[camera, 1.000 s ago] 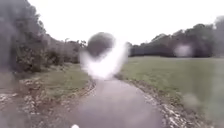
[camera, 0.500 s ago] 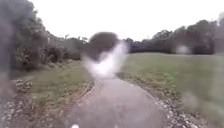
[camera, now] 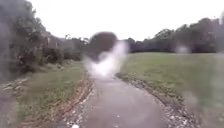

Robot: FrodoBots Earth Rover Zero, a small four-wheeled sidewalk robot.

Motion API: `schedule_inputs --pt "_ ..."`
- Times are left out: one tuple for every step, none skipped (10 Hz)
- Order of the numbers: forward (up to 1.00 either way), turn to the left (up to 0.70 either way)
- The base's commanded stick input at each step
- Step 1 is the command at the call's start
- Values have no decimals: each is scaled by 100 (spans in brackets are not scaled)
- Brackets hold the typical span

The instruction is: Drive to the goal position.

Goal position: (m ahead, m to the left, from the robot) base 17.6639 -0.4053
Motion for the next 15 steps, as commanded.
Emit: schedule_inputs --pt "85 1" --pt "85 5" --pt "85 34" --pt "85 34" --pt "85 34" --pt "85 4" --pt "85 1" --pt "85 0" --pt "85 0" --pt "85 0" --pt "85 0" --pt "85 11" --pt "85 21" --pt "85 32" --pt "85 28"
